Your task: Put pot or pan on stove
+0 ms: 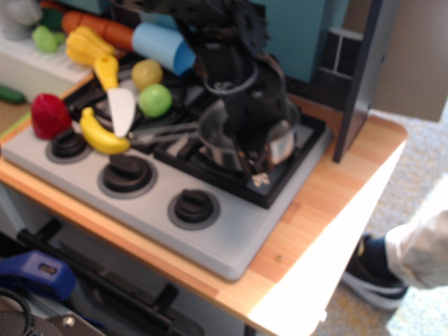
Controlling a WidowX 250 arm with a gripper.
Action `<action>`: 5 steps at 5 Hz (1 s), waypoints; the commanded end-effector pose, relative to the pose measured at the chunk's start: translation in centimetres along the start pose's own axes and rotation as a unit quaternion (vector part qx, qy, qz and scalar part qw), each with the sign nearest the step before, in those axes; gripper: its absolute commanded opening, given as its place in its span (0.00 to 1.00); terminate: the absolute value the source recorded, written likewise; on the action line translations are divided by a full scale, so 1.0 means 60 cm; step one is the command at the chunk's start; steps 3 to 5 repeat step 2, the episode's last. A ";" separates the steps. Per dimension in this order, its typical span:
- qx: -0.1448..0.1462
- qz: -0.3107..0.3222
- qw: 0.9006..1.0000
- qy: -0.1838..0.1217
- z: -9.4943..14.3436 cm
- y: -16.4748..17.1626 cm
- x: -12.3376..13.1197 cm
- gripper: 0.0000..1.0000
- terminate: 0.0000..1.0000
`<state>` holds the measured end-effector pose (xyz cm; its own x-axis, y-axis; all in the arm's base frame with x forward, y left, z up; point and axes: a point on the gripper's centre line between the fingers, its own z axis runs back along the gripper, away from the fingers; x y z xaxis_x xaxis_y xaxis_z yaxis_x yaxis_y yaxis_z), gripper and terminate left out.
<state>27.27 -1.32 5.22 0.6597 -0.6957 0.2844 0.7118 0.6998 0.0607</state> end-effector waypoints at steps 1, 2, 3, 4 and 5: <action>0.013 -0.003 1.000 -0.012 0.013 0.009 0.007 1.00 0.00; 0.013 -0.003 1.000 -0.012 0.013 0.009 0.007 1.00 1.00; 0.013 -0.003 1.000 -0.012 0.013 0.009 0.007 1.00 1.00; 0.013 -0.003 1.000 -0.012 0.013 0.009 0.007 1.00 1.00; 0.013 -0.003 1.000 -0.012 0.013 0.009 0.007 1.00 1.00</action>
